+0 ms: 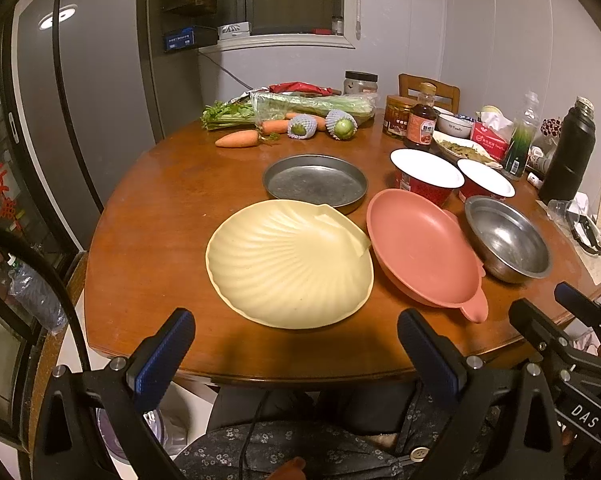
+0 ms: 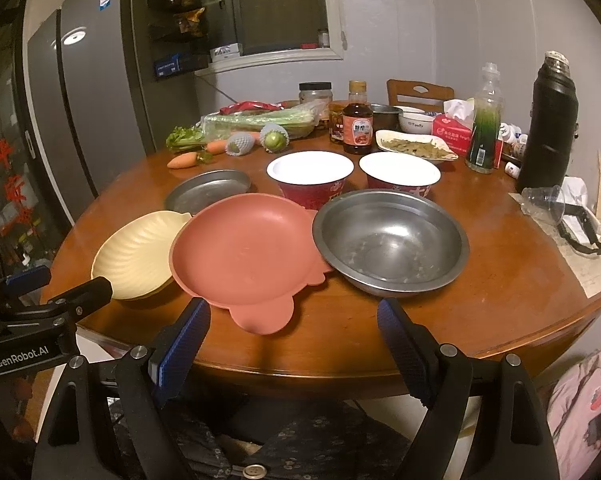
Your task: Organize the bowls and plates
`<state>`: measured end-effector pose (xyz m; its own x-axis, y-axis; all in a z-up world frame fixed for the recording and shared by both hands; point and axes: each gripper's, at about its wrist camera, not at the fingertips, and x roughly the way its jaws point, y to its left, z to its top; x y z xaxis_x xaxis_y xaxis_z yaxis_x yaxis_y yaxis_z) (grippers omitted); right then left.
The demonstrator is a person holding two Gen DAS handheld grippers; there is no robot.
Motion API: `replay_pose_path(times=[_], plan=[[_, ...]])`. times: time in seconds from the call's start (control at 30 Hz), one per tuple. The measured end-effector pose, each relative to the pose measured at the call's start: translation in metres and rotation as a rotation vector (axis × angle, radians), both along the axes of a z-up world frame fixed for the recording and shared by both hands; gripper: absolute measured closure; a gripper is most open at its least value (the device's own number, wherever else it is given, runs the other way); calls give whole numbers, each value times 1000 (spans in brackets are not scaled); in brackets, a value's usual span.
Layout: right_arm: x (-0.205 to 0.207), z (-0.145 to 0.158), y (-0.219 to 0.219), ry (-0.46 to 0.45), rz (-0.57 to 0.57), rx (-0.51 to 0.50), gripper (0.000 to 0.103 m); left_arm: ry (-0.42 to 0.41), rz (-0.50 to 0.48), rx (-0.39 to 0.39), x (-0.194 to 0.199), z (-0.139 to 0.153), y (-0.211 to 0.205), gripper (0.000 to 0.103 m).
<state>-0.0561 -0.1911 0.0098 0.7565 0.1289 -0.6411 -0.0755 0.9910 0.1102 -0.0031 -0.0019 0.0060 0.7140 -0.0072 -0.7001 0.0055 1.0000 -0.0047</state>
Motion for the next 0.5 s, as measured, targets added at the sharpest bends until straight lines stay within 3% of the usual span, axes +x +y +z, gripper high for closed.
replay_pose_path(times=[0.5], plan=[[3,5,10,-8,14,-4,17,-17,24,-18,3,6,14,1]])
